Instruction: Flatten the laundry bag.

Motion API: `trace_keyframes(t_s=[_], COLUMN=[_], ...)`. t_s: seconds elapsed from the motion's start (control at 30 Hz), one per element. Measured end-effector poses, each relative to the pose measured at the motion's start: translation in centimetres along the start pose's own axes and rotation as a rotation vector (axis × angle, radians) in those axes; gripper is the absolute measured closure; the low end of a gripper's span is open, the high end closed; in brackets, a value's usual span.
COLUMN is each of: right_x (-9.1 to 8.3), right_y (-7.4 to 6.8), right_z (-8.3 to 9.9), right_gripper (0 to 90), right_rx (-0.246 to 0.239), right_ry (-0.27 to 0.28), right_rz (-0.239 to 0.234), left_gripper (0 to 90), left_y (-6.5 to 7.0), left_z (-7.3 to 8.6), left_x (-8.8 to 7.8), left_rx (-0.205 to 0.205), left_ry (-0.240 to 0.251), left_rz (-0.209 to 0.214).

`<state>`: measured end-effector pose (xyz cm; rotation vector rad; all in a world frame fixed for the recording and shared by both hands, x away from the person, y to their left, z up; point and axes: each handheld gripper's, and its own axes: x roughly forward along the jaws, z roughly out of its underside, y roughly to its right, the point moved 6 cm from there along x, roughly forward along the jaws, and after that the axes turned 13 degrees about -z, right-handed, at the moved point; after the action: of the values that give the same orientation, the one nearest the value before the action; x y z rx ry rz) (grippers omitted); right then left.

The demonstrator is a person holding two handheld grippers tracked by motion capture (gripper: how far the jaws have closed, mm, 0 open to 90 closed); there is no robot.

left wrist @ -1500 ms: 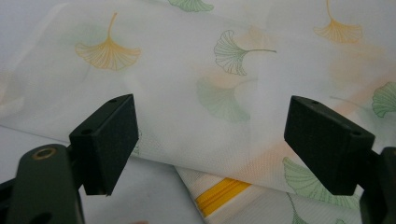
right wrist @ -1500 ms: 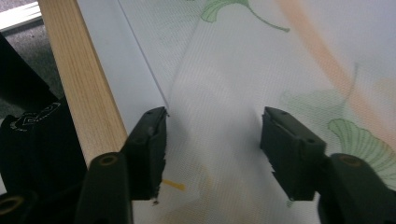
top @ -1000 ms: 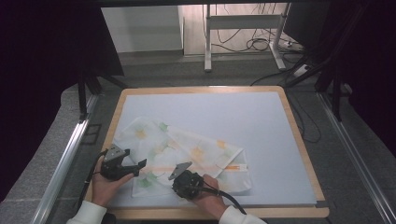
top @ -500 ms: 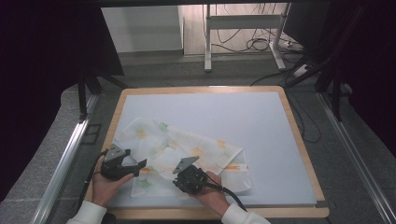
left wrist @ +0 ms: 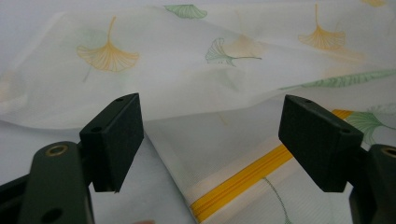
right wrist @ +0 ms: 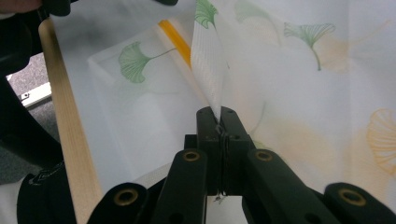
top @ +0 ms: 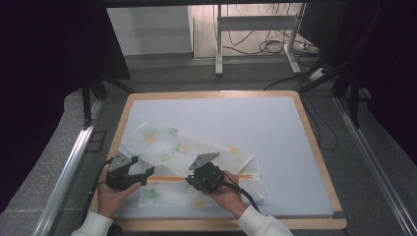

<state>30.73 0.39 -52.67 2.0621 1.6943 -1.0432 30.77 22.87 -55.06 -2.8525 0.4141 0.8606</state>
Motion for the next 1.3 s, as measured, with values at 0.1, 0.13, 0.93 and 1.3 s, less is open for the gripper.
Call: trace_keyframes(t_s=[0.1, 0.13, 0.93, 1.3], right_x=[-0.3, -0.3, -2.1, -3.1], right_y=[0.5, 0.5, 3.1, 4.3], right_z=[-0.4, -0.4, -1.5, -1.7], right_gripper=[88.1, 88.1, 88.2, 88.2], right_rx=[0.004, 0.004, 0.035, 0.053], right_ry=[0.01, 0.01, 0.076, 0.11], right_rz=[0.005, 0.005, 0.045, 0.068], left_gripper=[21.7, 21.7, 21.7, 21.2], left_y=[0.1, 0.1, 0.3, 0.4], left_z=[0.0, 0.0, 0.1, 0.2], left_x=[0.0, 0.0, 0.0, 0.2], left_rx=[0.001, 0.002, 0.008, 0.016], left_ry=[-0.001, -0.003, -0.003, -0.017], left_rz=[0.01, 0.011, 0.032, 0.034])
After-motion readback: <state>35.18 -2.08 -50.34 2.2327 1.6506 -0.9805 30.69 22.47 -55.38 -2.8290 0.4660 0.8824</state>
